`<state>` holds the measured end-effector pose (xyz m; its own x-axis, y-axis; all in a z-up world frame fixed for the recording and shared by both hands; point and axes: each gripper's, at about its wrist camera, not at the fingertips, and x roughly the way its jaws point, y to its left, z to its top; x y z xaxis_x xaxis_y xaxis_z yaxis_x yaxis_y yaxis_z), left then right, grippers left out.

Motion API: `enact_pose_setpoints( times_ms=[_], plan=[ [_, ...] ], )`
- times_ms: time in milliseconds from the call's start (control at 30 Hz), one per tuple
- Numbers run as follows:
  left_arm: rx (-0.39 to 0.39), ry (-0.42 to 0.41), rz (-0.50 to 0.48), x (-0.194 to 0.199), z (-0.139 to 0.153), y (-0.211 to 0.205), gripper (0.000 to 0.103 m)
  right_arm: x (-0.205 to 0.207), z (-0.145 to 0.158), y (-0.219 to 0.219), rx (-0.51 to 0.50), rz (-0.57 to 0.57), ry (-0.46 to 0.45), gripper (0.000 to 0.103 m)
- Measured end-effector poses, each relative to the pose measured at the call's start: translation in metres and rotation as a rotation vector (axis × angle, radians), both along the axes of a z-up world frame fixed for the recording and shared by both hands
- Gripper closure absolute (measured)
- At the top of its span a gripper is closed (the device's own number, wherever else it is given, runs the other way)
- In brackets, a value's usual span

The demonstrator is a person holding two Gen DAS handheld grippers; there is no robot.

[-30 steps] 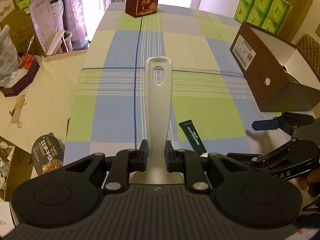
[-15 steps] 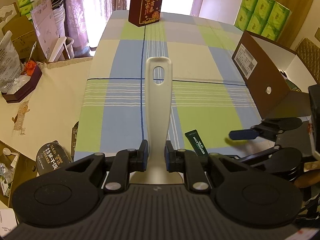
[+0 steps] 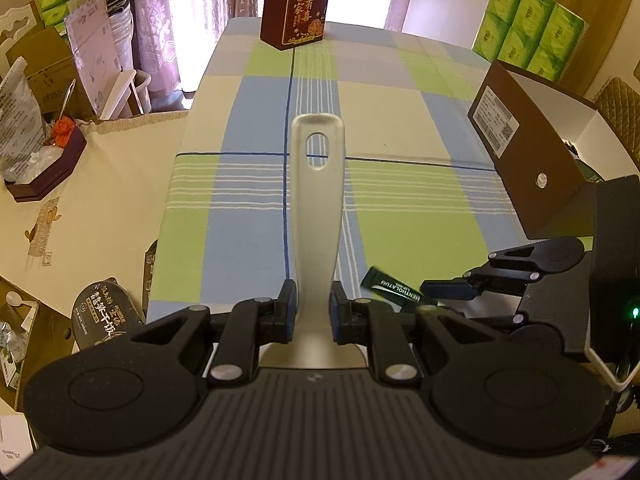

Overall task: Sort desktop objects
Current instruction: 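Carry the spoon and lip gel tube over the brown box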

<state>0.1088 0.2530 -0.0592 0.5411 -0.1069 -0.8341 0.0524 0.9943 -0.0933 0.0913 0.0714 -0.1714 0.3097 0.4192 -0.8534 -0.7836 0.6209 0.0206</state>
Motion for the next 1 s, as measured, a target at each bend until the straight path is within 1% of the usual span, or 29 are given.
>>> enact_pose_setpoints(
  times_ms=[233, 533, 767, 1000],
  plan=[
    [-0.001, -0.003, -0.023, 0.002, 0.001, -0.011, 0.090, 0.001, 0.002, -0.020, -0.012, -0.029, 0.000, 0.090],
    [-0.007, -0.009, -0.080, 0.006, 0.003, -0.041, 0.090, 0.003, 0.004, -0.064, -0.027, -0.102, 0.012, 0.090],
    [-0.011, -0.016, -0.137, 0.009, 0.006, -0.074, 0.090, 0.002, 0.007, -0.115, -0.032, -0.155, 0.030, 0.090],
    [-0.019, -0.025, -0.196, 0.009, 0.011, -0.109, 0.090, -0.001, 0.023, -0.176, 0.030, -0.221, 0.075, 0.090]
  ],
)
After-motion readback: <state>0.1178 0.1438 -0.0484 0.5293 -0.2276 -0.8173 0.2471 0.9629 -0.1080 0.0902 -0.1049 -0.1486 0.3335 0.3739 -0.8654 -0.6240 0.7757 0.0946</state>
